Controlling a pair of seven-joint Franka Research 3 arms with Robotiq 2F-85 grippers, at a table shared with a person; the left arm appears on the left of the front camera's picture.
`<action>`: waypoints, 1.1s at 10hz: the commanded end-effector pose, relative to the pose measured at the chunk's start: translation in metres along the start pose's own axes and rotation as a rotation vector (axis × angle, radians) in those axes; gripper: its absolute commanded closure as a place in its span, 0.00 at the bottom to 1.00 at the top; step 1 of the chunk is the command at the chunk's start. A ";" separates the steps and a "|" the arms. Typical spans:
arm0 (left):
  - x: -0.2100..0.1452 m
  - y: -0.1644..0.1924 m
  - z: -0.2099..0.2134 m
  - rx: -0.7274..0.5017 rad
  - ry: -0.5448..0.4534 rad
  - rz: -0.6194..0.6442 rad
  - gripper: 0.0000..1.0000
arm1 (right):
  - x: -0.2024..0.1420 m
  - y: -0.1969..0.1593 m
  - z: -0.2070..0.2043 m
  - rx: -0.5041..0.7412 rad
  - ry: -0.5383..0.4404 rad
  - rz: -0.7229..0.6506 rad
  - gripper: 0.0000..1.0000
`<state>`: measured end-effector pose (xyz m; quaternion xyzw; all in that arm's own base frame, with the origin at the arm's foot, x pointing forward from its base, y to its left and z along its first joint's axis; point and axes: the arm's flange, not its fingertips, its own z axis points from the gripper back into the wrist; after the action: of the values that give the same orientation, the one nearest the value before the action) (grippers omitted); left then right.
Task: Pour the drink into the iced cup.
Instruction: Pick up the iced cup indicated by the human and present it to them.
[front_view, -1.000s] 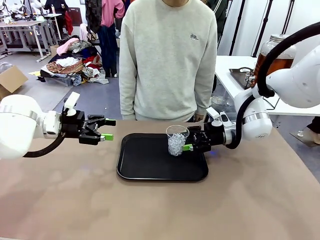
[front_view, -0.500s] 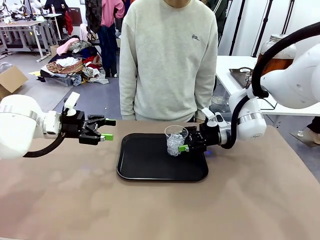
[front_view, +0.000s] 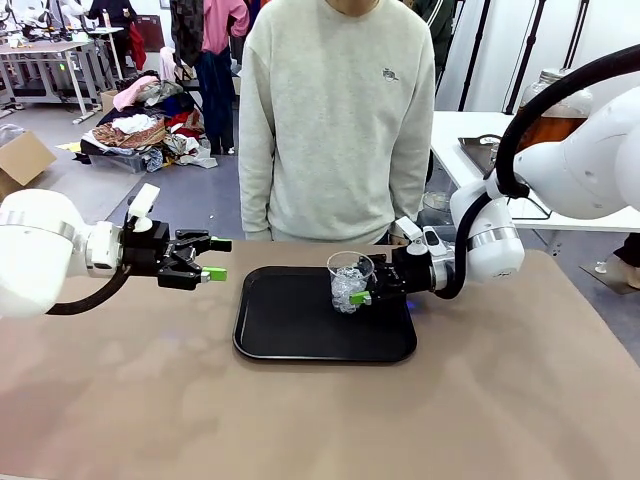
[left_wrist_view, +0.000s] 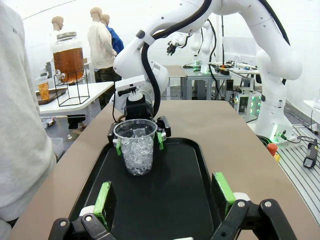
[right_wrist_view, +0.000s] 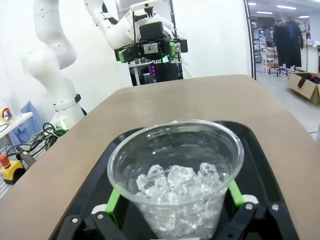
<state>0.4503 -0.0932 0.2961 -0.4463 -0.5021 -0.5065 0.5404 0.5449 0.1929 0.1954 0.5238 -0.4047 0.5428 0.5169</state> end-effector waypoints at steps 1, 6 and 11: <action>0.001 0.000 0.000 0.000 -0.002 -0.006 0.00 | 0.003 -0.010 -0.011 -0.018 -0.025 -0.003 0.00; 0.001 0.000 0.000 0.000 -0.002 -0.006 0.00 | 0.007 -0.013 -0.017 -0.008 -0.014 -0.010 0.31; 0.001 0.000 0.000 0.000 -0.002 -0.006 0.00 | 0.010 -0.010 -0.013 0.006 -0.011 -0.019 0.31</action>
<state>0.4503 -0.0932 0.2961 -0.4464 -0.5021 -0.5065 0.5404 0.5489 0.2047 0.1974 0.5277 -0.4061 0.5447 0.5099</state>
